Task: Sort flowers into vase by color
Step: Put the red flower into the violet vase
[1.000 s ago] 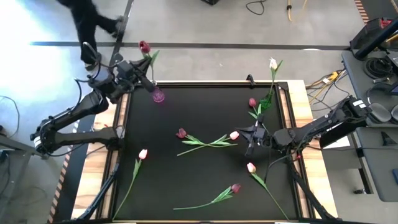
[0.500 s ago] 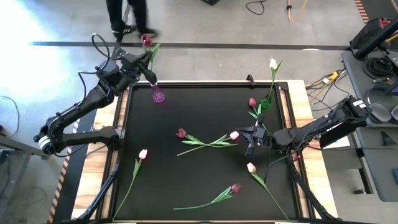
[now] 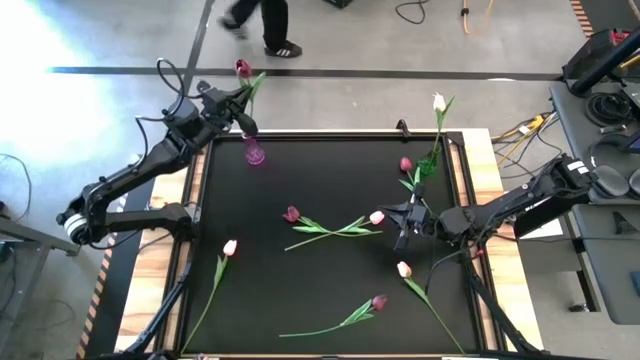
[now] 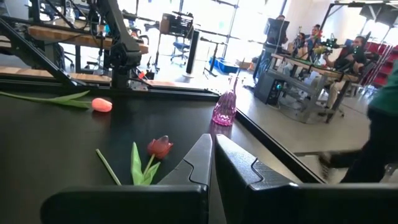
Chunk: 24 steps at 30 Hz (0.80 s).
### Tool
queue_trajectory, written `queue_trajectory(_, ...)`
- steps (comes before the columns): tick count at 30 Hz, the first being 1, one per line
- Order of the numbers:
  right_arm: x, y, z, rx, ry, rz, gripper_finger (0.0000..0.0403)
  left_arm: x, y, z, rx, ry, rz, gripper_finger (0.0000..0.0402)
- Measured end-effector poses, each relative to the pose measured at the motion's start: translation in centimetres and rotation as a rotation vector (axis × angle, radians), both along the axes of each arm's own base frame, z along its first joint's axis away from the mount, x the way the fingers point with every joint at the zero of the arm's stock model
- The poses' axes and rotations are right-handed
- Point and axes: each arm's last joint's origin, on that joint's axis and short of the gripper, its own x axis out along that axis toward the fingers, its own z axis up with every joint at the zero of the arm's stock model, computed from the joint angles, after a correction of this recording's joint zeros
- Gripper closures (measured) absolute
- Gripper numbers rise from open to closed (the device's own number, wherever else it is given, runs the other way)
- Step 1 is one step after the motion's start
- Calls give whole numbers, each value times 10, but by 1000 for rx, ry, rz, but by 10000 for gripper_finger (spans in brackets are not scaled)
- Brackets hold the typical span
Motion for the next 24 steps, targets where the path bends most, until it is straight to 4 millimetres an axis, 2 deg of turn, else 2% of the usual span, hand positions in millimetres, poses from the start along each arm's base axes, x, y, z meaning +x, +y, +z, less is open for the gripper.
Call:
queue_trajectory(9,0,0,0,0,1,0,390,-4,-2,-27,5,-6,6,400)
queue_trajectory(19,0,0,0,10,-3,-1,390,-19,1,-60,-8,-45,70,400)
queue_trajectory(24,0,0,0,10,-4,-1,390,-23,0,-78,-25,1,87,400)
